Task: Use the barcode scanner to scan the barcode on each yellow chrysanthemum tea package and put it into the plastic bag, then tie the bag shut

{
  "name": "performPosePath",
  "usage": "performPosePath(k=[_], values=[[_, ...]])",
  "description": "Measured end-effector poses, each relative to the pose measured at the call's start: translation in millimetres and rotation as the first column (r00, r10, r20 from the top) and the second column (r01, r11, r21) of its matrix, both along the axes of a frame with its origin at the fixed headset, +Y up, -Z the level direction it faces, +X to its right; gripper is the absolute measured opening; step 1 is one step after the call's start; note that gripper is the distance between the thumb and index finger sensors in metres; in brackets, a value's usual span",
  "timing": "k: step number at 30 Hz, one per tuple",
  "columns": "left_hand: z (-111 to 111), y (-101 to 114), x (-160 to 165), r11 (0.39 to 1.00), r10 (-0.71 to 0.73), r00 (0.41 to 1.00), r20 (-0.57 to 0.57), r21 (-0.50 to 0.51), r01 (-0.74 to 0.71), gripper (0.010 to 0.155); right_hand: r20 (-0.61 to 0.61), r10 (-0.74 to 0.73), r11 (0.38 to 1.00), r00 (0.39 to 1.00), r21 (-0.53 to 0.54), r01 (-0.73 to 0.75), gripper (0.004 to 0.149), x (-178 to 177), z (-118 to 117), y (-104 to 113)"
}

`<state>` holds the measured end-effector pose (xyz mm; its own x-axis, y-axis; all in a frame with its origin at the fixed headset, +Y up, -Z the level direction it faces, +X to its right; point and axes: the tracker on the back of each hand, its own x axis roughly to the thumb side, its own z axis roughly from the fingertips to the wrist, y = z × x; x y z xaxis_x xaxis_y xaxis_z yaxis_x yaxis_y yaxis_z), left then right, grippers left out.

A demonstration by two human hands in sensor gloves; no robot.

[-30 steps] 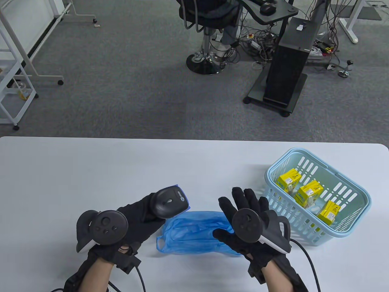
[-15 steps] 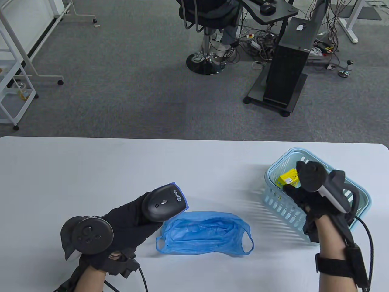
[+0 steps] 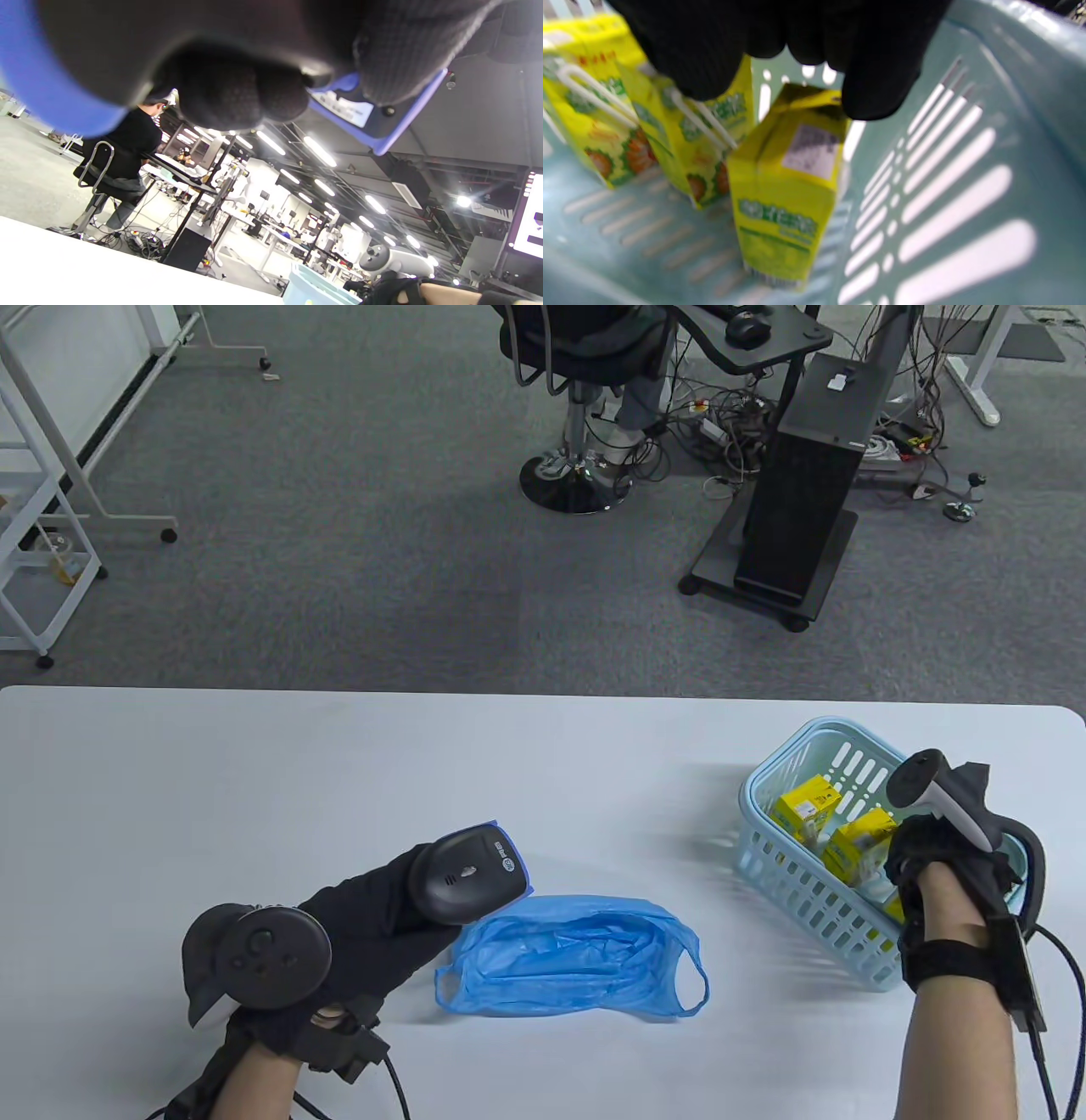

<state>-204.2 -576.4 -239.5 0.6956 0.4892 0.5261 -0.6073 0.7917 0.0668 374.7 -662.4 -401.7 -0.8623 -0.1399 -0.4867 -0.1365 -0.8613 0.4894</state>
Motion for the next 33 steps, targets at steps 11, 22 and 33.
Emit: performPosePath(k=[11, 22, 33], values=[[-8, -4, -2, 0.999, -0.016, 1.0, -0.009, -0.039, 0.015, 0.065, 0.043, -0.132, 0.954, 0.99, -0.266, 0.139, 0.076, 10, -7, -29], [-12, -9, 2, 0.997, -0.046, 0.999, -0.012, -0.062, 0.045, 0.065, -0.057, -0.068, 0.946, 0.996, -0.32, 0.046, 0.082, 3, -8, -31], [-4, -1, 5, 0.999, -0.045, 0.999, 0.008, -0.005, 0.045, 0.062, -0.112, 0.041, 0.992, 0.993, -0.114, -0.053, 0.078, -9, 4, 16]])
